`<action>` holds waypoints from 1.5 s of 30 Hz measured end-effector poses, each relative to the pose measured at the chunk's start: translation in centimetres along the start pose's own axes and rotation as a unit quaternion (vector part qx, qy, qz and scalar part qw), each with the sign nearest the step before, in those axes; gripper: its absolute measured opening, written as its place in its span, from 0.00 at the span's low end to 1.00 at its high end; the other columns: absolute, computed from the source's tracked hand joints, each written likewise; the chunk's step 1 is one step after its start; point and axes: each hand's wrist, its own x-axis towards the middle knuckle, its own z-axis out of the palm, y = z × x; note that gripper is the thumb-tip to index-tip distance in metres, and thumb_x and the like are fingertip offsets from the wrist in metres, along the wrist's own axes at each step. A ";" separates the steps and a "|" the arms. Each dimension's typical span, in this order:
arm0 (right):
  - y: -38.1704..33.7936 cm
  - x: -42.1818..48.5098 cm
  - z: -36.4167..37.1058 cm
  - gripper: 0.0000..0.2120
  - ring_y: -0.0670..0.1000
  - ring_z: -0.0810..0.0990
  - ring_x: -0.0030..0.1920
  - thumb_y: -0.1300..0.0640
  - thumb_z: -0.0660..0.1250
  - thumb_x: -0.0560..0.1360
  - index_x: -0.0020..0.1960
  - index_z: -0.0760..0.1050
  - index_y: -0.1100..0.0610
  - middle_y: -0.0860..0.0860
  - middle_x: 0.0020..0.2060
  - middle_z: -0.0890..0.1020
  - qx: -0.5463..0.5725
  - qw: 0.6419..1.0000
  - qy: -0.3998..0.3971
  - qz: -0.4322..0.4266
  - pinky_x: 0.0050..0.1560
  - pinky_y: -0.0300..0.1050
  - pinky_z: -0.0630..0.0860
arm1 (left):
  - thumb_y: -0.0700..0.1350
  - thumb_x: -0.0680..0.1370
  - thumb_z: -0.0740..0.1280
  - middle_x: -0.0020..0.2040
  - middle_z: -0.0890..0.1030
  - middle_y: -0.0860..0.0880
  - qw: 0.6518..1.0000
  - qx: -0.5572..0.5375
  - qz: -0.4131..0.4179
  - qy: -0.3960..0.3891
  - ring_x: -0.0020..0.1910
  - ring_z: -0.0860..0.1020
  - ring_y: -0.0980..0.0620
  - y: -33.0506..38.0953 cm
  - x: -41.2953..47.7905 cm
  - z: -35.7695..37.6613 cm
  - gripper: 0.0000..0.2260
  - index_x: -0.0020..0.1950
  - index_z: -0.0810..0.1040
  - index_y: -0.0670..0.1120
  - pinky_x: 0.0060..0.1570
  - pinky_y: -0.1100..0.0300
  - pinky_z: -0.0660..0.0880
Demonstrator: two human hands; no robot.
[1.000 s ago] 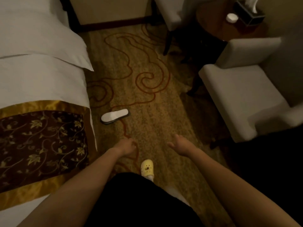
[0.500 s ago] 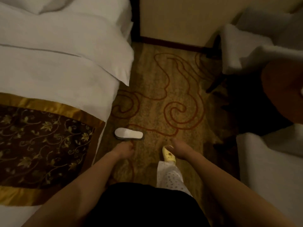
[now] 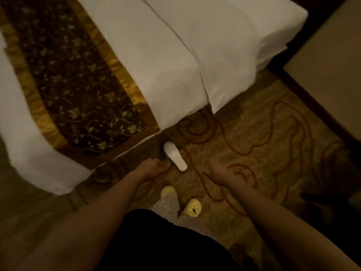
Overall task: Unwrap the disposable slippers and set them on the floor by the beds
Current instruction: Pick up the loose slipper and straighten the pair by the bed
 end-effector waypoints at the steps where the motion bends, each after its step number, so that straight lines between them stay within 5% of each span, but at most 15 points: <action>1: -0.2 0.7 -0.4 0.24 0.60 0.72 0.63 0.47 0.58 0.78 0.66 0.64 0.63 0.63 0.64 0.72 -0.004 1.000 -0.002 -0.012 0.62 0.51 0.69 | 0.57 0.76 0.56 0.67 0.73 0.40 1.000 -0.013 -0.008 0.001 0.65 0.72 0.42 -0.1 0.2 -0.1 0.26 0.67 0.72 0.42 0.63 0.53 0.68; 6: -1.0 4.1 -2.0 0.23 0.60 0.74 0.60 0.46 0.59 0.77 0.63 0.67 0.62 0.62 0.61 0.74 -0.014 0.999 0.003 -0.052 0.57 0.49 0.71 | 0.53 0.78 0.59 0.67 0.73 0.42 0.999 -0.025 -0.043 0.018 0.64 0.73 0.44 -0.9 1.9 -0.5 0.21 0.66 0.71 0.43 0.63 0.51 0.71; 17: 0.8 9.2 -6.2 0.24 0.59 0.70 0.66 0.48 0.59 0.78 0.69 0.63 0.60 0.59 0.68 0.70 -0.077 0.986 -0.071 -0.133 0.65 0.52 0.69 | 0.51 0.78 0.60 0.70 0.68 0.40 0.974 -0.151 -0.139 0.093 0.67 0.69 0.42 1.7 5.1 2.1 0.23 0.71 0.65 0.44 0.65 0.53 0.68; 22: 2.1 14.1 -5.6 0.25 0.59 0.69 0.67 0.47 0.58 0.78 0.70 0.61 0.59 0.59 0.69 0.67 -0.161 0.969 -0.090 -0.163 0.65 0.53 0.68 | 0.51 0.77 0.60 0.68 0.71 0.42 0.960 -0.190 -0.149 0.140 0.64 0.72 0.42 3.0 9.8 5.1 0.20 0.67 0.70 0.45 0.61 0.54 0.70; 34: 6.4 41.3 13.8 0.20 0.56 0.74 0.57 0.46 0.56 0.78 0.64 0.66 0.57 0.57 0.60 0.74 -0.164 0.970 -0.064 -0.167 0.54 0.50 0.72 | 0.47 0.80 0.57 0.65 0.74 0.41 0.948 -0.218 -0.162 0.166 0.61 0.74 0.43 -7.0 36.8 20.0 0.17 0.66 0.69 0.44 0.63 0.47 0.71; 39: 8.7 52.1 23.3 0.22 0.58 0.73 0.61 0.47 0.55 0.79 0.67 0.65 0.60 0.59 0.64 0.72 -0.142 0.970 -0.081 -0.179 0.59 0.51 0.70 | 0.50 0.80 0.56 0.69 0.71 0.42 0.947 -0.209 -0.158 0.186 0.65 0.72 0.44 -11.7 48.7 27.0 0.19 0.70 0.65 0.46 0.65 0.52 0.70; 45: 10.4 60.0 30.3 0.26 0.59 0.75 0.61 0.47 0.63 0.75 0.66 0.66 0.62 0.60 0.63 0.73 -0.008 0.995 -0.028 -0.099 0.61 0.53 0.74 | 0.50 0.77 0.63 0.69 0.71 0.41 0.841 -0.419 -0.201 0.278 0.66 0.71 0.42 -14.0 58.0 31.6 0.24 0.70 0.64 0.45 0.66 0.47 0.69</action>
